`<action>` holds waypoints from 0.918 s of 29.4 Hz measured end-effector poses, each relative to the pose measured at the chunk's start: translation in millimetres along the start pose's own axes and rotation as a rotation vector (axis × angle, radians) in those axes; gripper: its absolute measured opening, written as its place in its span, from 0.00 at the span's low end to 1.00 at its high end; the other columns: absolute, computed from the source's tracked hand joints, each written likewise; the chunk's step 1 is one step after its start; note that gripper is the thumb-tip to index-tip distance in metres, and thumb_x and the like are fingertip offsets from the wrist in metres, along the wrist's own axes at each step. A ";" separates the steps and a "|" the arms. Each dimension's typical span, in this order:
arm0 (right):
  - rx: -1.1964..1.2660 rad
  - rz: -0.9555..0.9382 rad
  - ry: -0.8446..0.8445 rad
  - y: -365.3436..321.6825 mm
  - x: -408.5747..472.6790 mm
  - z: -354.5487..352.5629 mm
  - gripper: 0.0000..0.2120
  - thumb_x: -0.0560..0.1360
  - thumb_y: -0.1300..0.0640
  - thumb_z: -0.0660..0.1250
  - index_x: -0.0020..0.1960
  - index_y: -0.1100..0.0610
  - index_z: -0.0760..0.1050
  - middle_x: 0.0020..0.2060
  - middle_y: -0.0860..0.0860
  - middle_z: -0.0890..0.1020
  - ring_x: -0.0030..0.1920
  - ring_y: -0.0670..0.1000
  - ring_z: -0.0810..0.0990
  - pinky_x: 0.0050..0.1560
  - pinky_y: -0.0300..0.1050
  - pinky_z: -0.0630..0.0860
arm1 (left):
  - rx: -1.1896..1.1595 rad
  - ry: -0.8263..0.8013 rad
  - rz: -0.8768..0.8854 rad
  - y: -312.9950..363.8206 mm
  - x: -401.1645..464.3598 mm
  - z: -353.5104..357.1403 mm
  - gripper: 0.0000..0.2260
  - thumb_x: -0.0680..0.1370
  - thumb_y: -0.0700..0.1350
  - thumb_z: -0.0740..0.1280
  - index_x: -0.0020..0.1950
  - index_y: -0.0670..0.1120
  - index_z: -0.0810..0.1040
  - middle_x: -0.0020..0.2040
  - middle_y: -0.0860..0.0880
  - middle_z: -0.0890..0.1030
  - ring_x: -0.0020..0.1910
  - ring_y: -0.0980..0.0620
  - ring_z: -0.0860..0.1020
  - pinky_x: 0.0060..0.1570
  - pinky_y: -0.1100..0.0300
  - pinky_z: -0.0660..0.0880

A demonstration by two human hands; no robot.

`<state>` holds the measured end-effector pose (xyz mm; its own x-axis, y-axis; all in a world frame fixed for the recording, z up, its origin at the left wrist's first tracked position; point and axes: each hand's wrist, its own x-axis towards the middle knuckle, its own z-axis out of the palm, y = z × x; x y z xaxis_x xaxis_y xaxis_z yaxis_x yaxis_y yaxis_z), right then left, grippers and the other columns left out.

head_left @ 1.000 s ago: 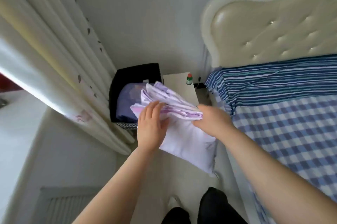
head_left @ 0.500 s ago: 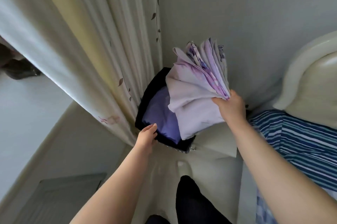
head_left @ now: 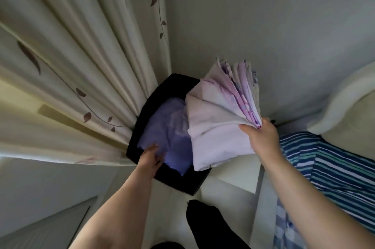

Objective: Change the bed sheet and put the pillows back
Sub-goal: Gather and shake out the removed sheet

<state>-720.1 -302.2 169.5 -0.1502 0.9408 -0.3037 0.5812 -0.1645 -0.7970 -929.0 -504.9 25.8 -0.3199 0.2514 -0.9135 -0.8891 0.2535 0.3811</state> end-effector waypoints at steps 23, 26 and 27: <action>0.008 0.046 0.072 -0.2 1.5 -27.3 0.10 0.70 0.54 0.71 0.48 0.57 0.75 0.44 0.54 0.80 0.47 0.57 0.79 0.47 0.46 0.71 | 1.342 0.451 0.928 86.2 -158.1 80.6 0.17 0.75 0.57 0.61 0.59 0.48 0.75 0.50 0.41 0.81 0.49 0.38 0.78 0.40 0.54 0.70; -0.009 0.027 0.080 -10.7 -1.2 -23.9 0.14 0.70 0.53 0.71 0.52 0.59 0.76 0.47 0.56 0.81 0.49 0.59 0.79 0.46 0.47 0.71 | 1.325 0.516 1.079 94.8 -189.7 76.3 0.14 0.74 0.57 0.63 0.53 0.49 0.75 0.44 0.42 0.82 0.45 0.37 0.78 0.35 0.57 0.66; -0.031 0.020 0.077 -14.3 -1.9 -21.8 0.14 0.70 0.52 0.70 0.51 0.58 0.75 0.46 0.56 0.80 0.49 0.59 0.79 0.46 0.46 0.69 | 1.321 0.525 1.113 97.2 -198.5 75.4 0.13 0.74 0.57 0.63 0.51 0.49 0.75 0.42 0.42 0.81 0.43 0.37 0.78 0.35 0.57 0.65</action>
<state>-710.7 -295.1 192.8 -0.0769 0.9577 -0.2772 0.6083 -0.1752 -0.7741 -927.3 -459.8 254.9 -0.8133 0.5814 -0.0228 0.5276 0.7535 0.3922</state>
